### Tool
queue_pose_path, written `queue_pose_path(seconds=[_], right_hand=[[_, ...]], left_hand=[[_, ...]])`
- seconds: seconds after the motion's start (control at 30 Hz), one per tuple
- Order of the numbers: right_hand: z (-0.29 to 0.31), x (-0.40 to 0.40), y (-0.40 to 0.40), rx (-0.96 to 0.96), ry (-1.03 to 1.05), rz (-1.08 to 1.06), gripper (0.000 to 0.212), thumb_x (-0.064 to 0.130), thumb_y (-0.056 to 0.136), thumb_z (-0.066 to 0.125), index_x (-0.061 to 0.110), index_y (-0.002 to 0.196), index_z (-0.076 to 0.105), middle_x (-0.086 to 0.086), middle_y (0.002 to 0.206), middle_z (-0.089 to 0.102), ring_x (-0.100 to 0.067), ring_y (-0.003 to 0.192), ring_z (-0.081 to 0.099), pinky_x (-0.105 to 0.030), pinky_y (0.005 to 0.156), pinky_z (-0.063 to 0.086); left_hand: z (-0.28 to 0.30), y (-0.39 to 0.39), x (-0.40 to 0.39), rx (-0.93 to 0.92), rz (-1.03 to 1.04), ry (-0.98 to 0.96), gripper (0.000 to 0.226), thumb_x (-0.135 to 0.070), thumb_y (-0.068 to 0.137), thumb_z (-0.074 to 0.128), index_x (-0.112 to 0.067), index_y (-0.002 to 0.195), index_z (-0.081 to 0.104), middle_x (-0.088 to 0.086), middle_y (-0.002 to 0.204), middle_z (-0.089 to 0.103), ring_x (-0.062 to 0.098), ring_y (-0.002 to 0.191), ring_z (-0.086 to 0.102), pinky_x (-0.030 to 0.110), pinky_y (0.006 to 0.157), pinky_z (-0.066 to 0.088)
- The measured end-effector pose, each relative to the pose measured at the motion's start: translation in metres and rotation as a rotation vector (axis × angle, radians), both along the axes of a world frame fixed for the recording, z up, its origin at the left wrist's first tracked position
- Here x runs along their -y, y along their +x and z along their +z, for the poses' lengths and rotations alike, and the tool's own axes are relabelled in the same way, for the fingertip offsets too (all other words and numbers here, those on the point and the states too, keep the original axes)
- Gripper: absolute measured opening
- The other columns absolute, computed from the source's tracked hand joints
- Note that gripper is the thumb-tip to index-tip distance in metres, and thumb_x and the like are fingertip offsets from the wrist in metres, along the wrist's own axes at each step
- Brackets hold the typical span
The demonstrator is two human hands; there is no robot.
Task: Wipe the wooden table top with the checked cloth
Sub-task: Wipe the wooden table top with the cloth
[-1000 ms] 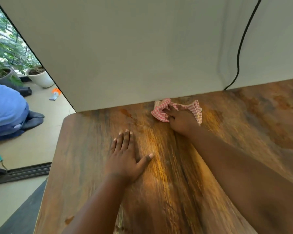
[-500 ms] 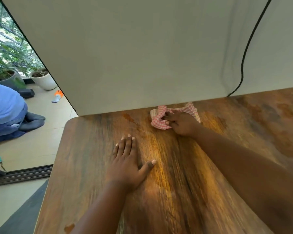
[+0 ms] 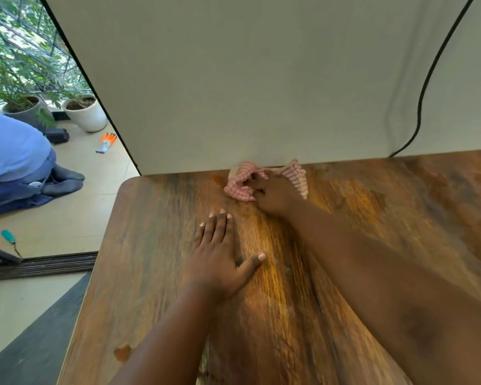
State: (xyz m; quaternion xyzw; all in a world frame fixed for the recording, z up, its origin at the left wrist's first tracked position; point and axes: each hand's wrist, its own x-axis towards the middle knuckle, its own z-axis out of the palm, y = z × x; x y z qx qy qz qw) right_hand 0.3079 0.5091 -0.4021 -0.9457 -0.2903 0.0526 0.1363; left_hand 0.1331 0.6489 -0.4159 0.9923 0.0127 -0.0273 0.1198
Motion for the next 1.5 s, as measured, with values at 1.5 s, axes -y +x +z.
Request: queue_pose_path(seconds=[1.5], right_hand=[[0.001, -0.075, 0.012, -0.078, 0.02, 0.219, 0.04, 0.034, 0.1, 0.037, 0.033, 0.14, 0.041, 0.003, 0.153, 0.03, -0.021, 0.142, 0.021, -0.037, 0.117, 0.015]], left_hand=[[-0.004, 0.002, 0.001, -0.003, 0.028, -0.027, 0.114, -0.092, 0.071, 0.001, -0.012, 0.15, -0.017, 0.005, 0.158, -0.021, 0.016, 0.144, -0.024, 0.036, 0.117, -0.015]])
